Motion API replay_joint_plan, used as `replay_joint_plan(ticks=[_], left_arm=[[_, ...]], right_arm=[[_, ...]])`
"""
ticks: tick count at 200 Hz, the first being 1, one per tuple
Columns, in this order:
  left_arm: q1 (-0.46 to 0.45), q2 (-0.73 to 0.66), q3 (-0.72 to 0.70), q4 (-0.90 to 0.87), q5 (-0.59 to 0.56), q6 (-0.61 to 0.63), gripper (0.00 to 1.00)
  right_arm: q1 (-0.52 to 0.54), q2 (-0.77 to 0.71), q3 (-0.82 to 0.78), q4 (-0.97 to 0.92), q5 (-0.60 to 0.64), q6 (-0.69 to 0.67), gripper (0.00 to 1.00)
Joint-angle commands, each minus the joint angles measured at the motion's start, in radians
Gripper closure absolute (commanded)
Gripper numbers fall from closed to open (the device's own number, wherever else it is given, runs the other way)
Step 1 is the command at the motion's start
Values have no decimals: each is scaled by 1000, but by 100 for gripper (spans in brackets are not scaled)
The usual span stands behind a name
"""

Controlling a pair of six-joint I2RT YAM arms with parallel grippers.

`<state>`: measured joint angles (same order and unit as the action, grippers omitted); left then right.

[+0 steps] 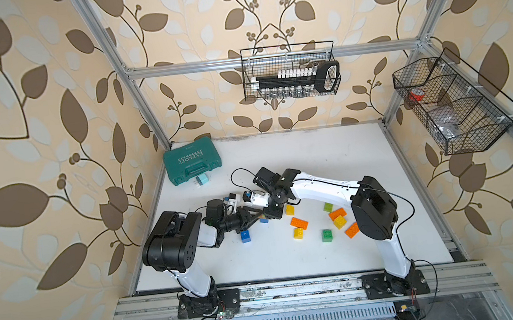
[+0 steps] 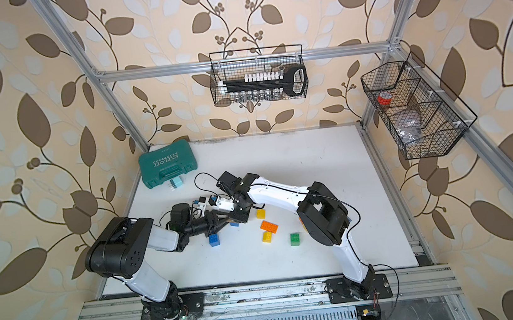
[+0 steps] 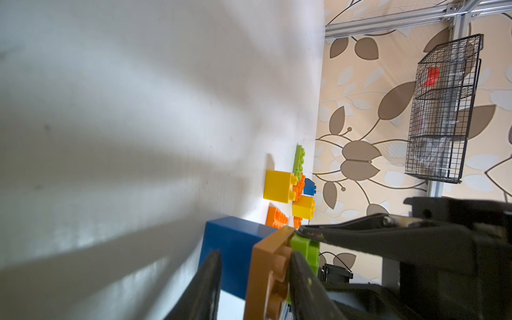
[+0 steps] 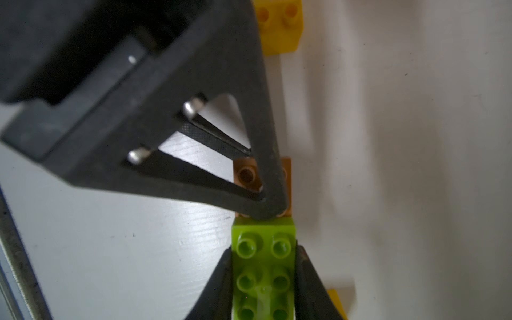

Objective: Assemble a fork with lego
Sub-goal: Assemble the lego brick with the lego brick.

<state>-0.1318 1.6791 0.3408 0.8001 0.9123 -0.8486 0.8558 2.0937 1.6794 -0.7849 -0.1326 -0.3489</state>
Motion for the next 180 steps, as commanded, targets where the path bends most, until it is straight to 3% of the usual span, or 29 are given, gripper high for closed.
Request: replay_joint_plan(ticks=[1, 61, 90, 127, 180], left_arm=[[-1, 28, -23, -42, -44, 0, 59], [4, 29, -19, -47, -44, 0, 59], [4, 28, -19, -44, -43, 0, 59], [4, 32, -25, -35, -39, 0, 59], [4, 56, -31, 5, -33, -30, 59]], right_arm=[[-19, 36, -50, -85, -51, -21, 77], [-16, -7, -117, -40, -53, -67, 77], [18, -4, -131, -9, 13, -37, 77], [38, 63, -74, -109, 108, -1, 78], [37, 187, 43, -268, 77, 9, 76]])
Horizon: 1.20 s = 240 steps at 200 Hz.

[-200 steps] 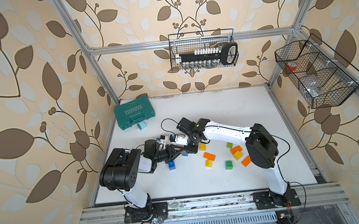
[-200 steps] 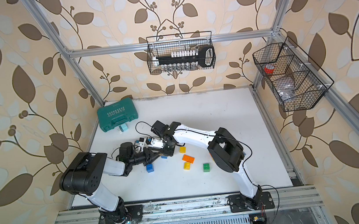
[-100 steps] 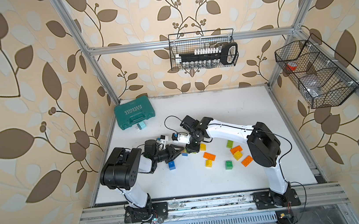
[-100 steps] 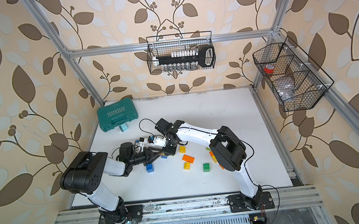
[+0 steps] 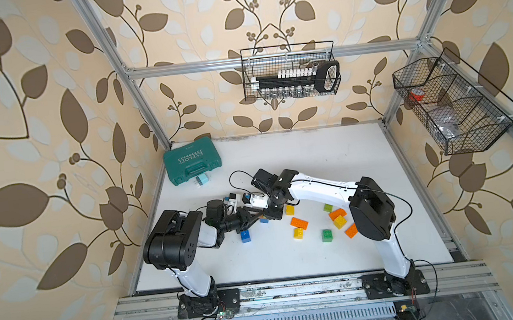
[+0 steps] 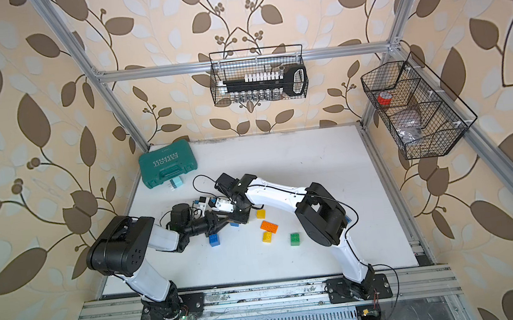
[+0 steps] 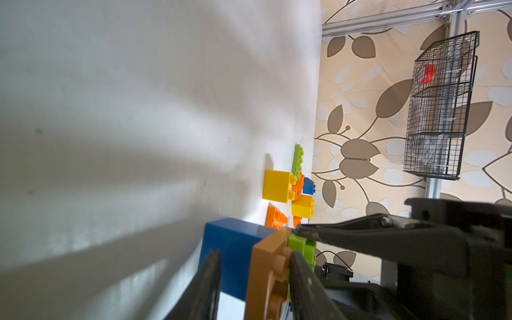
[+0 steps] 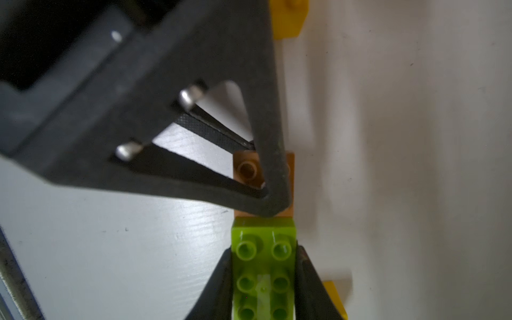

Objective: Assemble a fork with lego
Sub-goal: Assemble the lego brick with the lego brick.

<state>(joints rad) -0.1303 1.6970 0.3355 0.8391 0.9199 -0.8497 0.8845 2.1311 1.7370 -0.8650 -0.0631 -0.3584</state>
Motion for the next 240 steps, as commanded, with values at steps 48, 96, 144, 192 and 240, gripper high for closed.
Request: replay_joint_plan(ticks=[48, 96, 144, 192, 240], left_arm=[[3, 19, -24, -28, -25, -42, 57], [3, -37, -24, 19, 4, -86, 48], [15, -95, -23, 47, 13, -137, 37], [30, -172, 2, -209, -48, -36, 32], [31, -174, 4, -205, -38, -31, 32]], right_arm=[[9, 79, -10, -123, 25, -13, 77], [7, 29, 19, -94, -27, -126, 77], [-15, 34, 63, -134, -65, -155, 77], [-21, 33, 70, -128, -70, -155, 72], [-20, 35, 76, -125, -80, -158, 60]])
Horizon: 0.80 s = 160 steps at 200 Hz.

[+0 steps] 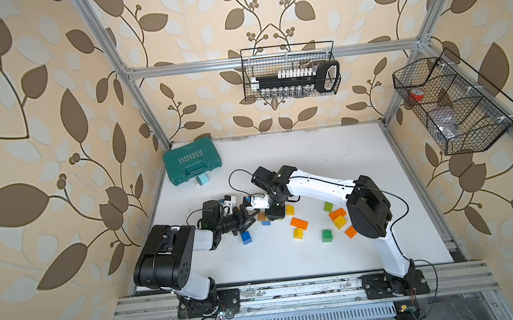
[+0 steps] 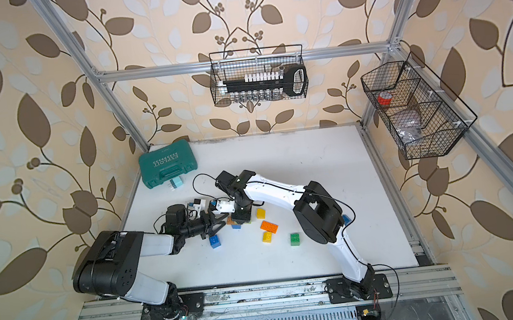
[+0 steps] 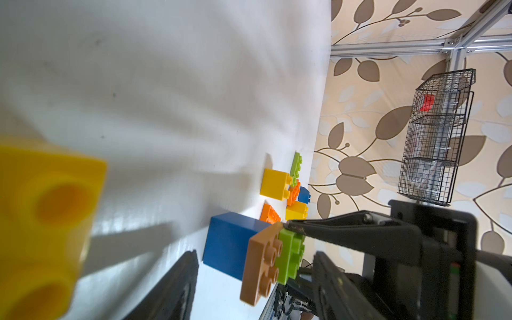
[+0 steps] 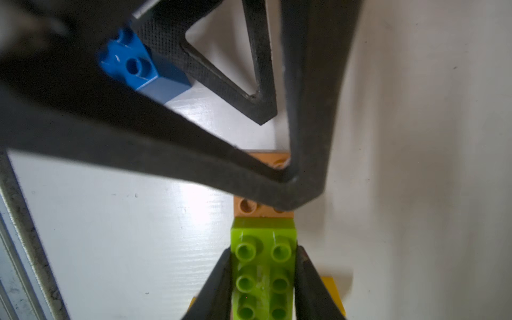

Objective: Assemble a fork with lego
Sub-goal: Assemble the lego brick with the lego brick, then pick up the lego brick from the center of the board.

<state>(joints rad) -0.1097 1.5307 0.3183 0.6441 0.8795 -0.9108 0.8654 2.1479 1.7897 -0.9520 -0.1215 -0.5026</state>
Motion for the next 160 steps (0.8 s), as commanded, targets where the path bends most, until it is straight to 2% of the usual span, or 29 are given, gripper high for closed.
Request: replay_joint_plan(ticks=[1, 48, 78, 114, 160], left_arm=[[10, -7, 21, -9, 2, 30, 32], [10, 1, 22, 2, 3, 26, 33], [12, -13, 24, -1, 0, 21, 32], [16, -39, 69, -82, -15, 49, 32], [16, -81, 124, -202, -49, 107, 32]], right_arm=[[0, 18, 24, -37, -21, -14, 59], [5, -2, 38, -37, -31, -19, 47], [-2, -36, 18, -30, -26, -3, 44], [-44, -179, -110, 76, -61, 61, 44], [-138, -342, -341, 176, -29, 139, 44]])
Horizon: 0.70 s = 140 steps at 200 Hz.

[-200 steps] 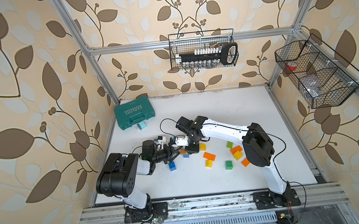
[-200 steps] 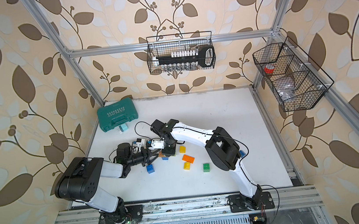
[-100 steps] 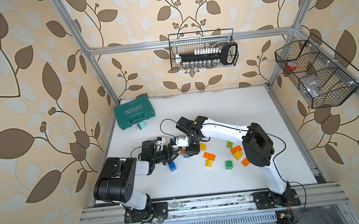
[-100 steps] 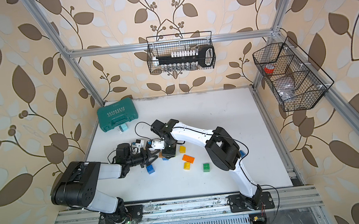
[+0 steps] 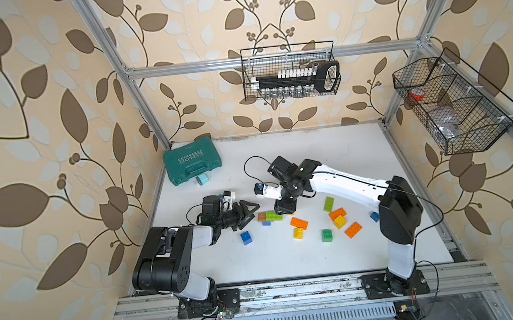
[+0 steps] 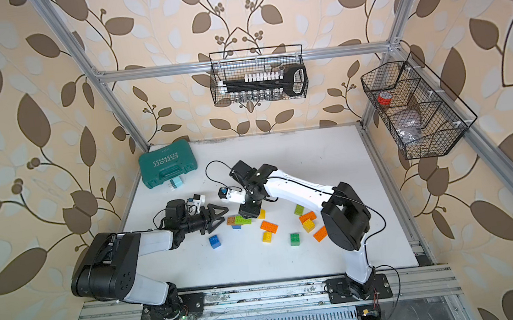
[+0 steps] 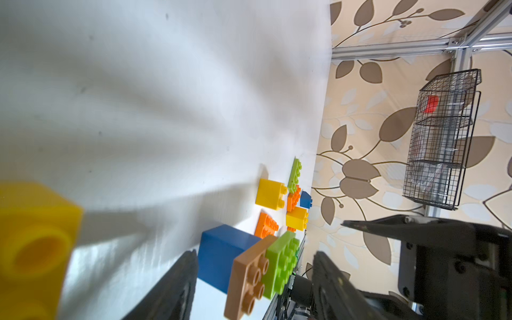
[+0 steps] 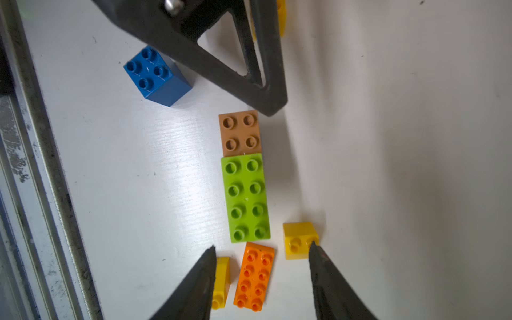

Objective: Assemble a fork with lego
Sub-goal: Pick up the lego brick from the center of the board.

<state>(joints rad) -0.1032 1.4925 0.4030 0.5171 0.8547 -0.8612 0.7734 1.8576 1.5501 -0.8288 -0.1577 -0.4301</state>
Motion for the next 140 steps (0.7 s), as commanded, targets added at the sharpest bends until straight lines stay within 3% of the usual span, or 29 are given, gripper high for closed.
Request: replay_joint_plan(ticks=[1, 72, 140], left_arm=[[10, -43, 41, -78, -24, 58, 32], [10, -80, 74, -172, -44, 103, 32], [10, -63, 57, -142, -31, 93, 32]], right_arm=[[-48, -54, -106, 54, 9, 69, 44], [-97, -115, -353, 87, 97, 129, 45], [-43, -83, -407, 110, 101, 164, 44]])
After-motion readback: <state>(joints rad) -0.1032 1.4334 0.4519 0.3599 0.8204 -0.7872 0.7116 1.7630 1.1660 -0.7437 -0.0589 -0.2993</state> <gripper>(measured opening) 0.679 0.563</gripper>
